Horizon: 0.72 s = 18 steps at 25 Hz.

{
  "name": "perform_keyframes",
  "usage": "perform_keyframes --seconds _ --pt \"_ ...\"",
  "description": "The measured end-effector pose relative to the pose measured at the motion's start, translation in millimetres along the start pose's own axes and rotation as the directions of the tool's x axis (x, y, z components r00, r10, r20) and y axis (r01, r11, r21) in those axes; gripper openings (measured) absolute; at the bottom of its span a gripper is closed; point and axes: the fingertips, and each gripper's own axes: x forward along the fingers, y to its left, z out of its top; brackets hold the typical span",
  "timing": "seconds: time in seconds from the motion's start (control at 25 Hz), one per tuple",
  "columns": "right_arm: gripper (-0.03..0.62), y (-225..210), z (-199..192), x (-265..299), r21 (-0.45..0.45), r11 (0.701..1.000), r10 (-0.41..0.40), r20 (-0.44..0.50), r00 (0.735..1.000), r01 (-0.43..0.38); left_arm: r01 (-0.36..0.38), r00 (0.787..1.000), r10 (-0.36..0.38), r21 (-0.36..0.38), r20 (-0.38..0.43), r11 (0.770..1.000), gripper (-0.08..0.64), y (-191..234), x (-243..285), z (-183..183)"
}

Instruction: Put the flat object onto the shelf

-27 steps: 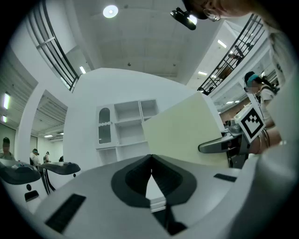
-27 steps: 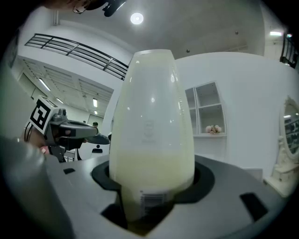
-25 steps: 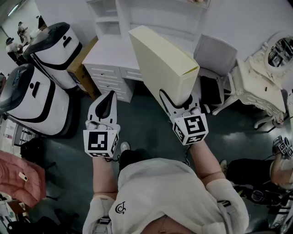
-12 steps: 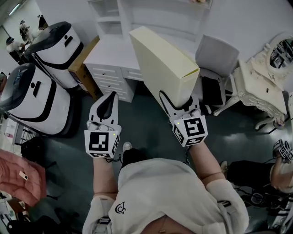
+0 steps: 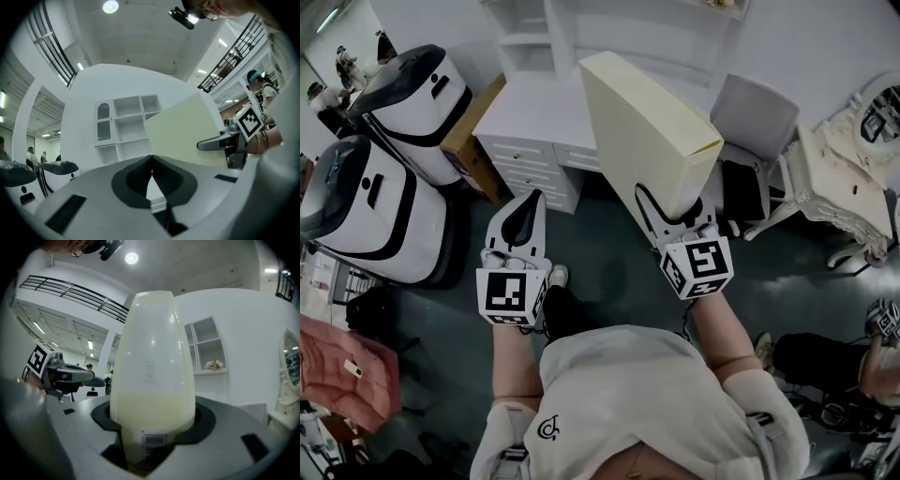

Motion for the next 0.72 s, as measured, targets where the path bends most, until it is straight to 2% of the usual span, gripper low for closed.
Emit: perform_keyframes --seconds 0.28,0.4,0.72 --pt "0.284 0.9 -6.5 78.6 -0.014 0.997 -0.075 -0.005 0.997 0.075 0.059 0.998 -0.06 0.05 0.02 0.997 0.014 58.8 54.9 -10.7" --pt "0.281 -0.6 -4.7 118.7 -0.008 0.994 -0.107 -0.004 0.994 0.107 0.096 0.994 -0.098 0.049 0.043 0.994 0.014 91.7 84.4 -9.0" --pt "0.281 -3.3 6.1 227.5 -0.009 0.975 -0.224 0.011 0.975 0.224 0.196 0.98 -0.197 0.038 0.037 0.98 0.014 192.8 167.5 -27.7"
